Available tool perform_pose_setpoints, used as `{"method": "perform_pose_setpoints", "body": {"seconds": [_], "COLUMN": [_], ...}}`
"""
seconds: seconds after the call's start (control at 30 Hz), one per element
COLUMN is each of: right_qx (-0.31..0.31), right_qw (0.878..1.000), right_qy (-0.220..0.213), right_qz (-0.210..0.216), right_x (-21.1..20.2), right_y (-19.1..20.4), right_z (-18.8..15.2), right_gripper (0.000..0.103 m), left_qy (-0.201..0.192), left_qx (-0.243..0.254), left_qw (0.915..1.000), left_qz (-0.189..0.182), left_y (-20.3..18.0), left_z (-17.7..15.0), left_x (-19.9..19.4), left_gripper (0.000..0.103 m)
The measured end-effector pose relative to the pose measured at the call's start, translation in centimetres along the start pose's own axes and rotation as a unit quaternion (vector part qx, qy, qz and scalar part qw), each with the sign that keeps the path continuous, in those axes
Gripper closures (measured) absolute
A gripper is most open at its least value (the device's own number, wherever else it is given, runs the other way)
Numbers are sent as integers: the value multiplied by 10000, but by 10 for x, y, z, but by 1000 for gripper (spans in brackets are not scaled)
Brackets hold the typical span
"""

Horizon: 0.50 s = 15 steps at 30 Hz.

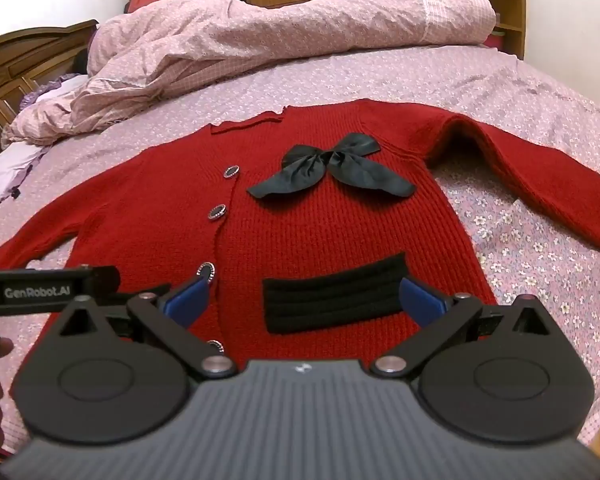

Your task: Fold small clothes

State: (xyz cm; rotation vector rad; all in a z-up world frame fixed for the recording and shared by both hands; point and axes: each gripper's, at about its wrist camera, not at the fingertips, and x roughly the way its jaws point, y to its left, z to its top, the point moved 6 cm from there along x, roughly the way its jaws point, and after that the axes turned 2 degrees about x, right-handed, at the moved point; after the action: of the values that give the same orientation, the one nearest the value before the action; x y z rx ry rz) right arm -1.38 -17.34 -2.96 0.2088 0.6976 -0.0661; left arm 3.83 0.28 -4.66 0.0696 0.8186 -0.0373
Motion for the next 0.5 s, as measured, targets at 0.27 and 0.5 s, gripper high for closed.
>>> {"method": "perform_pose_setpoints", "body": {"seconds": [0.27, 0.5], "right_qx": [1, 0], "right_qw": [10000, 10000], "right_qy": [6, 13], "right_qz": [-4, -5], "right_x": [0, 1], "right_y": [0, 0], "right_z": [0, 0], "right_gripper": [0, 0], "left_qy": [9, 18], "left_qx": [12, 15], "left_qw": [10000, 10000], "left_qz": [-7, -14], "left_y": [0, -1], "left_z": [1, 1], "left_x": [1, 1], "left_gripper": [0, 0]}}
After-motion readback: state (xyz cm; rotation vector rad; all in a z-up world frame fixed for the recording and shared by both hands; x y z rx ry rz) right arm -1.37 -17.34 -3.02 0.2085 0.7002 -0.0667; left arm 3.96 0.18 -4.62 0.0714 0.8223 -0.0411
